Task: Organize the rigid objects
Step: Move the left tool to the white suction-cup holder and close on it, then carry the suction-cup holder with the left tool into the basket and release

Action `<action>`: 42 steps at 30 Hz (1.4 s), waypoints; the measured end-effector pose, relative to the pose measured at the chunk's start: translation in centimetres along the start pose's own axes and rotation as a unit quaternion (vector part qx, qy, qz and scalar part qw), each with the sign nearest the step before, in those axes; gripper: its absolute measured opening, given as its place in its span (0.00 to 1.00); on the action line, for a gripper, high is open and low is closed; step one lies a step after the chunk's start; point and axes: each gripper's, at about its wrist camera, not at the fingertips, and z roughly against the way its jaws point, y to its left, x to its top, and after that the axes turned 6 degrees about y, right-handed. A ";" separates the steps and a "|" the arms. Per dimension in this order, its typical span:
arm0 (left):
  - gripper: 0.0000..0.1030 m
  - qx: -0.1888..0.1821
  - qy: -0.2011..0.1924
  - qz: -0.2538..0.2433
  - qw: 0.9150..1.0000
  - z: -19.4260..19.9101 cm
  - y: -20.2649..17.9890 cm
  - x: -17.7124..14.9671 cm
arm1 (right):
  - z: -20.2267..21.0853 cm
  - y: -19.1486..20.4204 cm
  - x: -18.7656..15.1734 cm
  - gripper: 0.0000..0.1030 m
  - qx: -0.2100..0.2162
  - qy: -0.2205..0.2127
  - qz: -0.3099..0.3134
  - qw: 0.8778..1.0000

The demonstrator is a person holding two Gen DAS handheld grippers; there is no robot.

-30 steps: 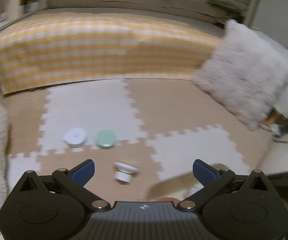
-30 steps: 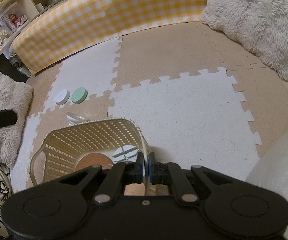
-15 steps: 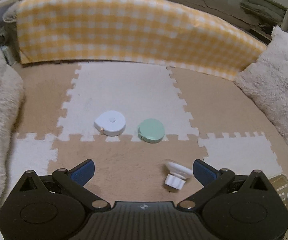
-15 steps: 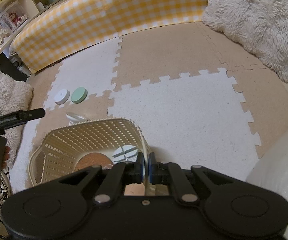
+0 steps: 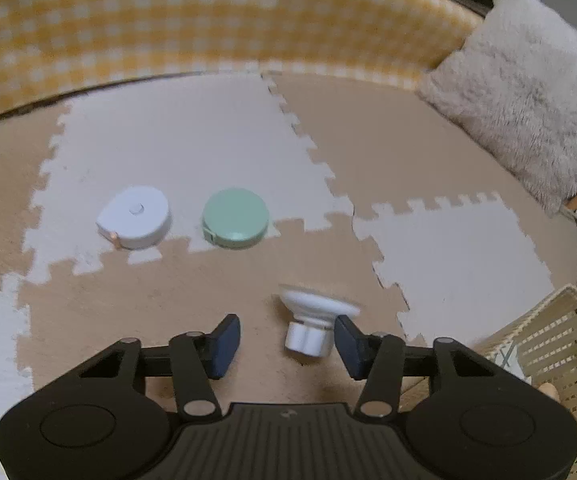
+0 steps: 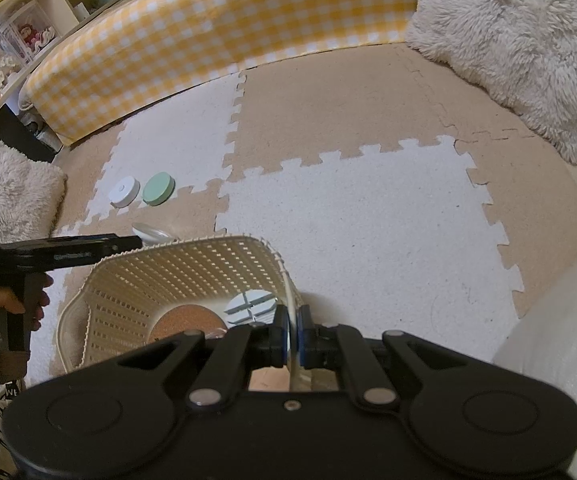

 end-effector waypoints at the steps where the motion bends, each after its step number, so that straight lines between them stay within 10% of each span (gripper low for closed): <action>1: 0.48 -0.001 0.004 0.002 1.000 -0.3 0.0 0.1 | 0.0 0.0 0.0 0.05 0.000 0.000 0.000 1.000; 22: 0.30 -0.012 0.014 0.019 1.000 -2.3 -0.2 0.9 | -0.1 0.1 -0.1 0.05 0.000 0.001 0.002 1.000; 42: 0.30 -0.085 -0.102 0.107 0.985 8.1 0.5 -1.4 | -0.2 0.1 -0.1 0.05 -0.001 0.002 0.002 1.000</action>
